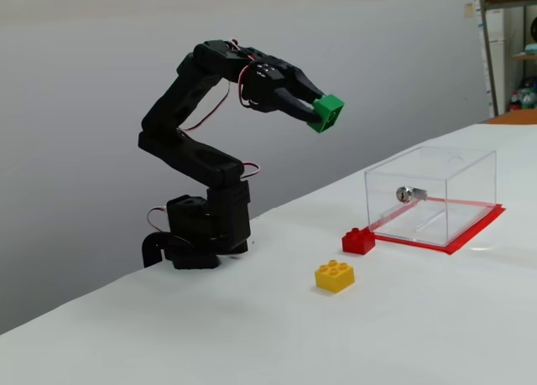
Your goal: Pick the green lego brick and place it into the transparent box
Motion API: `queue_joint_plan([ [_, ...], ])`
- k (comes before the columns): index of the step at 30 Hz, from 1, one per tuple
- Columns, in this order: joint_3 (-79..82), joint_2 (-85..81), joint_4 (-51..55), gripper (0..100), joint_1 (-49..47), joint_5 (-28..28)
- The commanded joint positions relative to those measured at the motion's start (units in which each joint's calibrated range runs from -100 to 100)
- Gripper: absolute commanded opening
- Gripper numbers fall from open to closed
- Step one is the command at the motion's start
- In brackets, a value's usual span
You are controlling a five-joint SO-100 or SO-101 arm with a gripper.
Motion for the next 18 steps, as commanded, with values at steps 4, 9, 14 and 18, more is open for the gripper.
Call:
queue_joint_plan([
  [4,-6.13,0.29,-0.42,5,-12.60,0.20],
  [9,-5.86,0.46,-0.42,5,-21.11,0.20],
  [14,-6.22,4.96,-0.51,4,-28.43,0.20],
  [18,-8.48,10.05,-0.60,4,-32.86,-0.06],
])
